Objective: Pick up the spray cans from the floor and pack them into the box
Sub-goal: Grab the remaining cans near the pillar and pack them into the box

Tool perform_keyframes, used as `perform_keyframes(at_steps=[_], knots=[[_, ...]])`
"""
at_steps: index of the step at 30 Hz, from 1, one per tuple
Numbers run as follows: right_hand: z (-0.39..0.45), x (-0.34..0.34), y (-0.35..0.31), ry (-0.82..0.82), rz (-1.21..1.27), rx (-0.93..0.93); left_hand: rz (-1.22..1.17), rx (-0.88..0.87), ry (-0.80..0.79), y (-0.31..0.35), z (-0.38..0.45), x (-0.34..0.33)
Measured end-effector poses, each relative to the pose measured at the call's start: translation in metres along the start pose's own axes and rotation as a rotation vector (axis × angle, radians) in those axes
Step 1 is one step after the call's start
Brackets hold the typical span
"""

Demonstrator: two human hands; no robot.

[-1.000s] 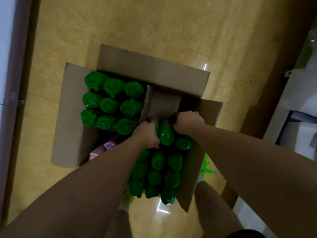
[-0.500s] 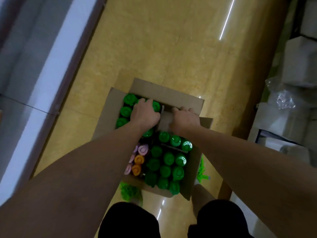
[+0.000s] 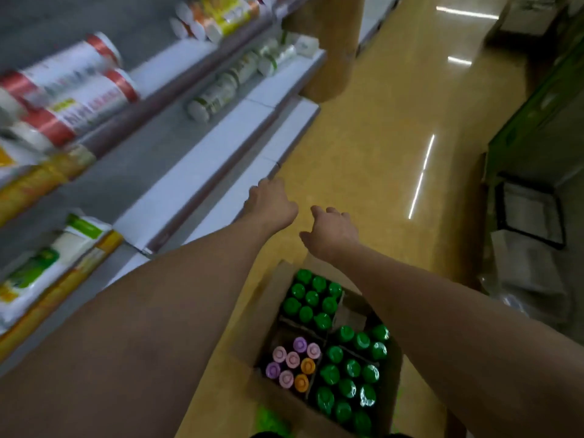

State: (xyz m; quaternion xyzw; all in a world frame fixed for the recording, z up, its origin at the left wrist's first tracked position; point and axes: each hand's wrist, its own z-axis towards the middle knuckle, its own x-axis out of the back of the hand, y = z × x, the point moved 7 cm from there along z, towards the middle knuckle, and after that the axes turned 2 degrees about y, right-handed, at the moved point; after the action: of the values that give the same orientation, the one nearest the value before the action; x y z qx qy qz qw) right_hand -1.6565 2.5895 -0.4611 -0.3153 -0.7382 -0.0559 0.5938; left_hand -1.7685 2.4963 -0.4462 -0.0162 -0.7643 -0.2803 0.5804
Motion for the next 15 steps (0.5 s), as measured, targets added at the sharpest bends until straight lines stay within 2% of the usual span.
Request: perform_keyframes(at_steps=[4, 9, 15], knots=[[-0.031, 0.05, -0.065, 0.067, -0.011, 0.155, -0.003, 0.07, 0.159, -0.015, -0.056, 0.088], [-0.092, 0.081, -0.13, 0.132, 0.017, 0.399, 0.005, 0.228, 0.335, -0.057, -0.143, 0.16], [-0.189, 0.076, -0.177, 0.072, 0.023, 0.619, 0.065, 0.448, 0.43, -0.104, -0.28, 0.193]])
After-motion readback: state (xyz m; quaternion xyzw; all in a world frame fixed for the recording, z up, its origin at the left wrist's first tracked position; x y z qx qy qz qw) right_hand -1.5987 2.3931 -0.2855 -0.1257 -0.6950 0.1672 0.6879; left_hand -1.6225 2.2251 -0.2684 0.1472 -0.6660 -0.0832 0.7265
